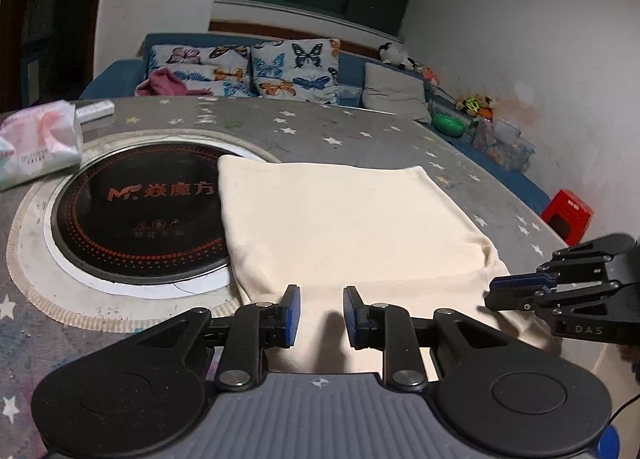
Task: Fold clothes
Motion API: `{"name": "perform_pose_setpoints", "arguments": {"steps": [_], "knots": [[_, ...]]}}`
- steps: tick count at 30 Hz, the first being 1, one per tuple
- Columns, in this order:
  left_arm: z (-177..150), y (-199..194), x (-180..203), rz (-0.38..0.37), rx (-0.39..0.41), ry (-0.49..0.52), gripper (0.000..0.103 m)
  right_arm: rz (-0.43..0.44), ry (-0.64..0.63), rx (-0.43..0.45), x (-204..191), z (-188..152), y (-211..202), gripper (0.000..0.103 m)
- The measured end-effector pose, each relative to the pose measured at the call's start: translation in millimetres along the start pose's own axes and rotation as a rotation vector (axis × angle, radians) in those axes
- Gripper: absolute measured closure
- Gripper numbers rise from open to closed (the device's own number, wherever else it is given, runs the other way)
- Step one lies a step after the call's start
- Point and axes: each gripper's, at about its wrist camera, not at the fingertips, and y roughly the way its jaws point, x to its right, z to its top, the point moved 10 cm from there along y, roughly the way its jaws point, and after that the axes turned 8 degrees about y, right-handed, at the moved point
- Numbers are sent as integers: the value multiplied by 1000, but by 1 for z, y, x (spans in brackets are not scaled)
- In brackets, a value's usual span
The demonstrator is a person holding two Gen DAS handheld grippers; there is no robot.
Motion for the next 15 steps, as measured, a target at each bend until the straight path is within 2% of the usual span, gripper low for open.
{"name": "perform_pose_setpoints", "arguments": {"steps": [3, 8, 15], "knots": [[-5, -8, 15, -17, 6, 59, 74, 9, -18, -12, -4, -8, -8, 92], [-21, -13, 34, -37, -16, 143, 73, 12, -30, -35, -6, -22, -12, 92], [-40, -19, 54, -47, -42, 242, 68, 13, -38, -31, -10, -24, -12, 90]]}}
